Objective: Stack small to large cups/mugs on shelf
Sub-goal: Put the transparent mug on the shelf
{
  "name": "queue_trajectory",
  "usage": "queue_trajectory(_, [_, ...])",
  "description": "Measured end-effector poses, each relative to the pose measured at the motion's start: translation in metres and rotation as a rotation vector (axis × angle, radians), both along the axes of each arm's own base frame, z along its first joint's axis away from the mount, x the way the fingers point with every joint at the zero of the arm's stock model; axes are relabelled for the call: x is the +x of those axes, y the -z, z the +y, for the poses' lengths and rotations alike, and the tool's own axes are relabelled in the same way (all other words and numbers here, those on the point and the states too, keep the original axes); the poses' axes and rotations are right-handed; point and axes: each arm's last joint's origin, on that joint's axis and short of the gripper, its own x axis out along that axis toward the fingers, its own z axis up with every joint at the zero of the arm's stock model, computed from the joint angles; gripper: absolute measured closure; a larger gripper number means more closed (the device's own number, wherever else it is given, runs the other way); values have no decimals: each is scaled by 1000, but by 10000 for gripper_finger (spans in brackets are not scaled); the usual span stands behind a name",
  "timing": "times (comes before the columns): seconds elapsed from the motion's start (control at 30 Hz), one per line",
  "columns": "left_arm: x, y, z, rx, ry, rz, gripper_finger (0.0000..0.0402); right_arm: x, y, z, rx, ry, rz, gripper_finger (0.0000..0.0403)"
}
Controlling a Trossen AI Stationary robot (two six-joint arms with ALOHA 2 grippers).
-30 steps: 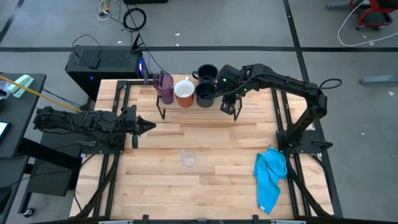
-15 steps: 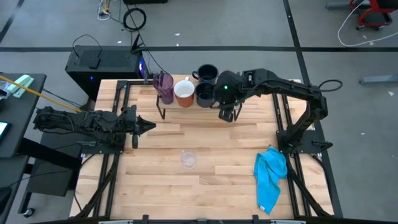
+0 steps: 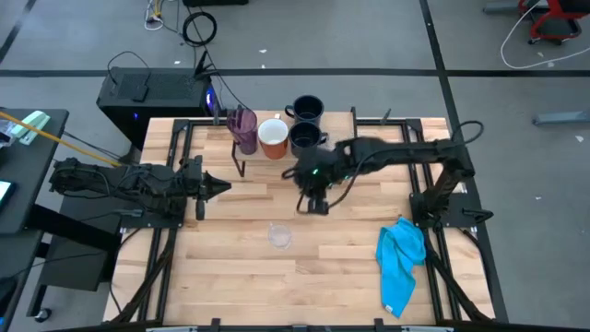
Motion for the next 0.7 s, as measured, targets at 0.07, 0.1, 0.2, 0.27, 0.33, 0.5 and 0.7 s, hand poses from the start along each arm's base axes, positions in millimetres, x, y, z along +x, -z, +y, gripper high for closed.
queue_trajectory(0.07, [0,0,0,0,0,0,363,12,10,10,-7,-42,-5,271])
queue_trajectory(0.1, [0,0,0,0,0,0,362,17,15,16,-6,-70,-12,271])
queue_trajectory(0.2, [0,0,0,-1,0,-1,362,32,31,31,6,-150,-18,271])
queue_trajectory(0.27, [0,0,0,-1,0,0,364,41,41,39,10,-189,-19,271])
queue_trajectory(0.33, [0,0,0,-1,-1,0,366,46,50,45,15,-217,3,271])
queue_trajectory(0.5, [0,0,0,-1,0,-1,364,54,68,54,36,-251,43,271])
queue_trajectory(0.7, [0,0,0,-1,0,-1,362,62,83,68,56,-353,52,271])
